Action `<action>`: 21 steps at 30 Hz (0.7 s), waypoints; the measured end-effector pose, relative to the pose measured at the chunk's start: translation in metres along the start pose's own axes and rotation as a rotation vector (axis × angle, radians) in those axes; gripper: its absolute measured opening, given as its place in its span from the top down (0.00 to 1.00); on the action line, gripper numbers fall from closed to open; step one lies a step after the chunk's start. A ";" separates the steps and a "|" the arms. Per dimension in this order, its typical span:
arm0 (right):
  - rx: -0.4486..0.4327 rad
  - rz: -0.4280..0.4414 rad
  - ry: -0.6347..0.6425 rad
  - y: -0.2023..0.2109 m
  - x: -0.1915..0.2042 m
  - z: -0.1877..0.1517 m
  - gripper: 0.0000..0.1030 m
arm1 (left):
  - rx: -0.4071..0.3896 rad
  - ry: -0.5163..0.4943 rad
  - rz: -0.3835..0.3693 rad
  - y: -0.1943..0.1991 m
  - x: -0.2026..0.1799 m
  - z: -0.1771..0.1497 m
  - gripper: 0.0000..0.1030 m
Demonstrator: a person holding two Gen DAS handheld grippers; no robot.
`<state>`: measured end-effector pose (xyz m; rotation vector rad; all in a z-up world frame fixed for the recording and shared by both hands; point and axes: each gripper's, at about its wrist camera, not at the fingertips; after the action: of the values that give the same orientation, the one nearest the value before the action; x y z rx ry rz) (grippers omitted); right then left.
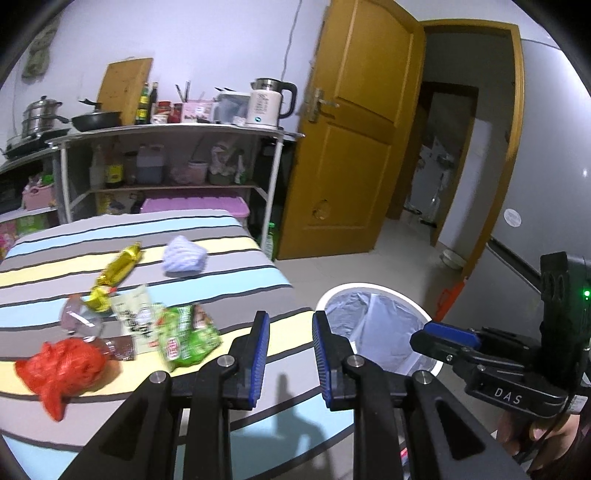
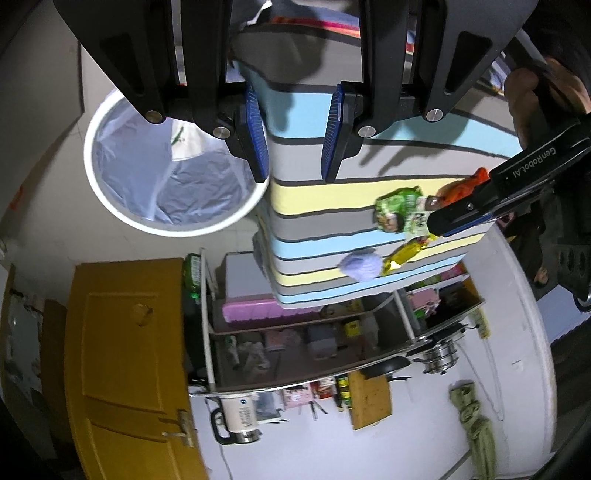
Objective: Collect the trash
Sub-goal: 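Move both tools back over the table toward the red bag and green bag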
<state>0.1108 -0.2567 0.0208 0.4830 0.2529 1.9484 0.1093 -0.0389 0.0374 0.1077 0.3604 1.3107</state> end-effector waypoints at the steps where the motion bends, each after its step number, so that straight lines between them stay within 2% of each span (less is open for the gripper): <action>1: 0.000 0.009 0.006 0.000 0.006 0.000 0.70 | -0.006 0.004 0.010 0.006 0.004 0.001 0.78; 21: -0.014 0.142 0.122 0.004 0.094 0.001 0.69 | -0.082 0.043 0.203 0.097 0.074 0.002 0.78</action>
<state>0.0745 -0.1734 0.0442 0.3821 0.2897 2.1203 0.0362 0.0574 0.0519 0.0483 0.3382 1.5286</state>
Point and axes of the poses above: each gripper's, at about its wrist camera, not at the fingertips, and y roughly against the way its jaws point, x to its left, z to its top, and after that the axes turned 15 degrees about -x, right-handed
